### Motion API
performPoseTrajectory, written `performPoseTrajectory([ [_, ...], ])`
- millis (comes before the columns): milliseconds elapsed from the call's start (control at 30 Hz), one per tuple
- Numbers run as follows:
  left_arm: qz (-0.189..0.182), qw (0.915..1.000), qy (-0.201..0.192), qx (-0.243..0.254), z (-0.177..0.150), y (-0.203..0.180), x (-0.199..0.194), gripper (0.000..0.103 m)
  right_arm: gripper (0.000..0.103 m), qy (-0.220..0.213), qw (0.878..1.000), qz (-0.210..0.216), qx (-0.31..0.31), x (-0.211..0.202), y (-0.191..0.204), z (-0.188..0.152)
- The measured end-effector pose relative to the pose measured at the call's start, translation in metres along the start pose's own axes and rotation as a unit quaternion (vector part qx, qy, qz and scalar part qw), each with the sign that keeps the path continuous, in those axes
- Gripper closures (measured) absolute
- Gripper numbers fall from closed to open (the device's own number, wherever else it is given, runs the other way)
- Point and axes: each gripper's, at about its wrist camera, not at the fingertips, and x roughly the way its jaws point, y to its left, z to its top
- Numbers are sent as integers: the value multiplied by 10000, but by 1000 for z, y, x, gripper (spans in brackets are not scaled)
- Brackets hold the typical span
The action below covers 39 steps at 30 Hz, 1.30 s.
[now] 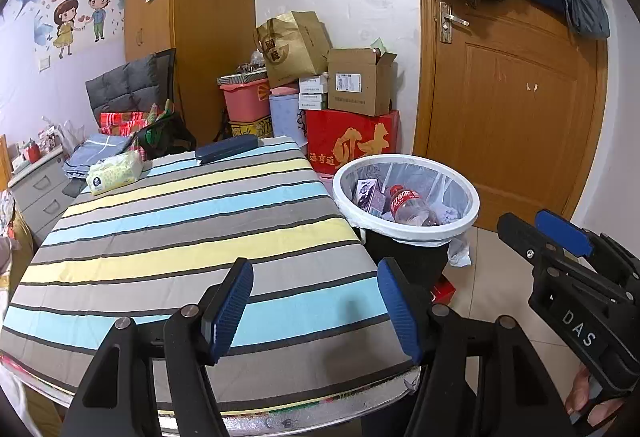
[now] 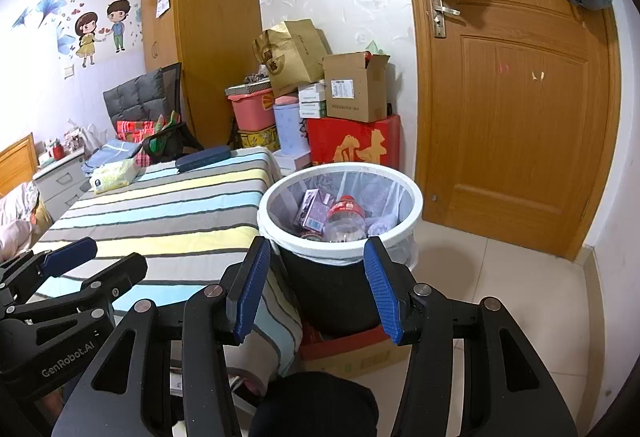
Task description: Collect trash
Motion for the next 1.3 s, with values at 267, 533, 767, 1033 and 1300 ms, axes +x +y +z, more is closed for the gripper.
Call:
performPoseTrajectory([
  [267,-3,10000,-3,1,0,1,0,39,52,5,10000,15,-6,0,1,0],
  [533,-9,10000,9,11,-1,1,0,39,52,2,10000,32,-8,1,1,0],
  [767,3,10000,-22,1,-1,1,-1,39,52,10,10000,53,-3,0,2,-1],
  [1033,20,10000,-12,-12,-2,1,-1,39,52,11,10000,59,-11,1,2,-1],
  [1300,56,10000,-14,-8,-3,1,-1,39,52,20,10000,76,-11,1,2,-1],
])
